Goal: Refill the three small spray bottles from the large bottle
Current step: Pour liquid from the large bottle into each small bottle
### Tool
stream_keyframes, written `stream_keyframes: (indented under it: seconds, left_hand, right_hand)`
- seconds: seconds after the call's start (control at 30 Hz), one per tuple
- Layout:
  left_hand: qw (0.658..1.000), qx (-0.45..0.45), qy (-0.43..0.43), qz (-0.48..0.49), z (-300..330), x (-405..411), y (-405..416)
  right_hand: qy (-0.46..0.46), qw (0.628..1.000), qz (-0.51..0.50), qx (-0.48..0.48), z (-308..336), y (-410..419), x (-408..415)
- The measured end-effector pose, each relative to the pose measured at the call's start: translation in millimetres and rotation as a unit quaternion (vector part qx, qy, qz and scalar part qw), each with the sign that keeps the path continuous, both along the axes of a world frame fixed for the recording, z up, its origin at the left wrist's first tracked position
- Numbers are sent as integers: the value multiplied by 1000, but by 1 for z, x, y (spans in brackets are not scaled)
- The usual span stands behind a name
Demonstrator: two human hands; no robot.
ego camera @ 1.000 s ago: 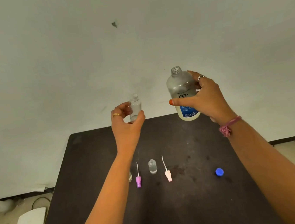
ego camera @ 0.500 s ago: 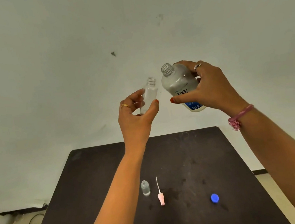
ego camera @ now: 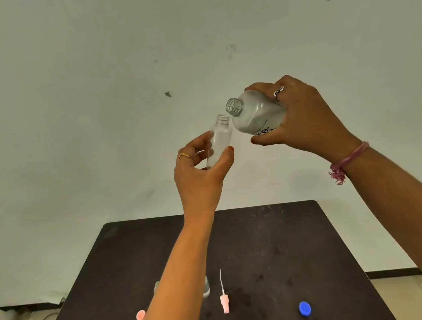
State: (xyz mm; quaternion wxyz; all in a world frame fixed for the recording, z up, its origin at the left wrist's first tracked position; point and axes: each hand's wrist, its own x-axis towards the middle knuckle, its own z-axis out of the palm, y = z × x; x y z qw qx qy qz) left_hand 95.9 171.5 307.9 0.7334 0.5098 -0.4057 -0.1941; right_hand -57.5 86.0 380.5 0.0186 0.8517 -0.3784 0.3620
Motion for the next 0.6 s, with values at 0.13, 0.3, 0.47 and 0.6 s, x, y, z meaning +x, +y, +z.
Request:
stream_keyframes:
  seconds: [0.13,0.3,0.47,0.6]
  left_hand:
    - [1000,-4,4,2,1,-6,0]
    - [1000,-5,6,-1,1,-12,-1]
    - [1000,-5,4,0,1,-16,-3]
    - [1000,-3,5,5,1,-15,-5]
  right_hand:
    - [14,999,-28,-24,1,-5,-4]
    - [29,997,-18,-74,4,-3,-8]
    - [32,992,-22,-117,5,-6,-11]
    - [31,990,-21,-133,6,-8,-12]
